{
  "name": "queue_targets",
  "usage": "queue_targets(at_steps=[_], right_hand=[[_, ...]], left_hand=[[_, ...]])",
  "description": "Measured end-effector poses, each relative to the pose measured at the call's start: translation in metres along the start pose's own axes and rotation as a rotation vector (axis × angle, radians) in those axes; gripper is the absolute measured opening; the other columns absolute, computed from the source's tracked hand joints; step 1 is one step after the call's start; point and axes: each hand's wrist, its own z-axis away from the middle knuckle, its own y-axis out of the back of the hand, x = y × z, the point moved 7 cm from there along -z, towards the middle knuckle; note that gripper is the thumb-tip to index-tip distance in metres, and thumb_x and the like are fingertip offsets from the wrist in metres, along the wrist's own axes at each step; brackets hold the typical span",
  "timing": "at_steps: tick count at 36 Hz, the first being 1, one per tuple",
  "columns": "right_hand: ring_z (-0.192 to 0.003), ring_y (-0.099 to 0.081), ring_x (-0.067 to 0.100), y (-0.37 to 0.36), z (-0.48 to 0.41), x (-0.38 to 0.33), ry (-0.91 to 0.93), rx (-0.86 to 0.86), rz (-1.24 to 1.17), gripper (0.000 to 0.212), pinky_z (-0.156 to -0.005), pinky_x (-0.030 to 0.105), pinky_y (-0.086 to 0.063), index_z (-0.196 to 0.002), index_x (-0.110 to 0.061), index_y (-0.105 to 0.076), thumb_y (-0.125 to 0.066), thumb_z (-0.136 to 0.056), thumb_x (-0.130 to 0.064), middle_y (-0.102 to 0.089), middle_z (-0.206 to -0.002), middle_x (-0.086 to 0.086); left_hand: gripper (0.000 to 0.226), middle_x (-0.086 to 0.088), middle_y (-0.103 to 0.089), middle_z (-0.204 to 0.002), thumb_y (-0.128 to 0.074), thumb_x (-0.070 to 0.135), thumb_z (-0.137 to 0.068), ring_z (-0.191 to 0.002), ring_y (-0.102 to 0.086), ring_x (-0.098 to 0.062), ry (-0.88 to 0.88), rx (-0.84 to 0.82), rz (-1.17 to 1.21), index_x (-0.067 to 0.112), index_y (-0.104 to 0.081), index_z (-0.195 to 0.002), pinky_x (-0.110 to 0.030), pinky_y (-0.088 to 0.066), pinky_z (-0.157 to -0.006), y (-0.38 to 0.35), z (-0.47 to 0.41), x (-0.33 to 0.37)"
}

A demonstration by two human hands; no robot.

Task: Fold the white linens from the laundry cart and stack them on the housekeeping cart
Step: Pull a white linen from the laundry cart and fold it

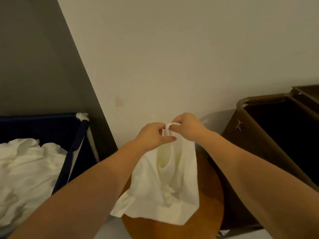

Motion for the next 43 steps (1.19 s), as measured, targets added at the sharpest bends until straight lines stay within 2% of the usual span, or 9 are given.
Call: queue_targets(at_steps=[3,6,10,13,21,25,33,39,43], right_hand=[[-0.048,-0.042,0.013,-0.003,0.002,0.005,-0.014,0.017,-0.018,0.028,-0.049,0.026,-0.033,-0.07,-0.005,-0.068,-0.069,-0.084,-0.03,-0.051,-0.056,0.004],[-0.049,-0.04,0.014,-0.006,0.003,0.006,-0.003,-0.042,0.021,0.029,-0.05,0.027,-0.032,-0.067,-0.007,-0.065,-0.071,-0.083,-0.03,-0.046,-0.054,0.0],[-0.077,-0.064,0.025,-0.018,0.011,0.037,-0.104,-0.262,0.284,0.022,-0.07,0.035,-0.051,-0.093,-0.007,-0.069,-0.071,-0.083,-0.027,-0.067,-0.085,0.01],[-0.087,-0.063,0.023,-0.026,0.022,0.073,-0.178,-0.363,0.353,0.03,-0.078,0.034,-0.054,-0.104,-0.009,-0.065,-0.069,-0.084,-0.031,-0.067,-0.098,0.007],[-0.083,-0.059,0.011,-0.038,0.048,0.125,-0.246,-0.522,0.345,0.008,-0.066,0.019,-0.041,-0.089,-0.026,-0.063,-0.064,-0.089,-0.034,-0.061,-0.086,-0.009],[-0.084,-0.058,0.009,-0.036,0.057,0.141,-0.239,-0.568,0.365,0.008,-0.074,0.021,-0.044,-0.086,-0.029,-0.062,-0.065,-0.088,-0.036,-0.061,-0.089,-0.009],[-0.071,-0.058,0.017,-0.023,0.032,0.091,-0.123,-0.215,0.05,0.02,-0.059,0.025,-0.042,-0.079,-0.018,-0.06,-0.058,-0.095,-0.031,-0.059,-0.075,0.001],[-0.049,-0.045,0.004,-0.027,0.015,0.042,-0.04,-0.148,-0.046,0.029,-0.048,0.018,-0.033,-0.065,-0.03,-0.057,-0.061,-0.093,-0.027,-0.048,-0.054,-0.011],[-0.049,-0.043,0.013,-0.032,0.009,0.021,-0.022,-0.119,-0.018,0.025,-0.049,0.025,-0.035,-0.07,-0.013,-0.066,-0.062,-0.09,-0.026,-0.049,-0.055,0.0]], left_hand=[[0.018,-0.002,-0.059,-0.071,-0.062,0.025,-0.088,-0.066,-0.053,-0.021,0.0,0.069,-0.059,0.018,-0.061,-0.072,-0.031,-0.041,-0.061,0.001,-0.001,-0.003],[0.019,-0.006,-0.067,-0.08,-0.052,0.017,-0.092,-0.07,-0.059,-0.024,0.012,0.121,-0.073,0.013,-0.07,-0.089,-0.032,-0.045,-0.064,0.006,0.0,-0.006],[0.026,0.0,-0.063,-0.1,-0.045,0.011,-0.096,-0.087,-0.057,-0.019,0.016,0.209,-0.071,0.015,-0.07,-0.105,-0.032,-0.048,-0.079,0.024,0.001,-0.008],[0.029,0.0,-0.061,-0.108,-0.044,0.012,-0.098,-0.092,-0.053,-0.015,0.053,0.276,-0.062,0.016,-0.068,-0.113,-0.026,-0.042,-0.081,0.043,0.001,-0.017],[0.029,-0.006,-0.063,-0.112,-0.041,0.01,-0.099,-0.093,-0.053,-0.018,0.167,0.346,-0.082,0.015,-0.065,-0.115,-0.027,-0.04,-0.081,0.074,0.005,-0.043],[0.029,-0.007,-0.064,-0.11,-0.04,0.009,-0.098,-0.091,-0.053,-0.018,0.198,0.366,-0.084,0.013,-0.065,-0.113,-0.027,-0.038,-0.079,0.076,0.008,-0.053],[0.029,-0.009,-0.063,-0.114,-0.048,0.01,-0.094,-0.096,-0.058,-0.025,0.275,0.081,-0.214,0.016,-0.062,-0.119,-0.029,-0.043,-0.077,0.036,0.003,-0.066],[0.073,0.007,-0.051,-0.088,-0.079,0.042,-0.074,-0.079,-0.052,-0.008,0.126,-0.172,0.004,0.032,-0.044,-0.137,-0.023,-0.042,-0.071,-0.013,0.011,-0.041],[0.03,0.011,-0.05,-0.069,-0.075,0.039,-0.079,-0.063,-0.049,-0.008,0.075,-0.149,0.016,0.026,-0.067,-0.106,-0.023,-0.04,-0.06,-0.03,0.006,-0.03]])
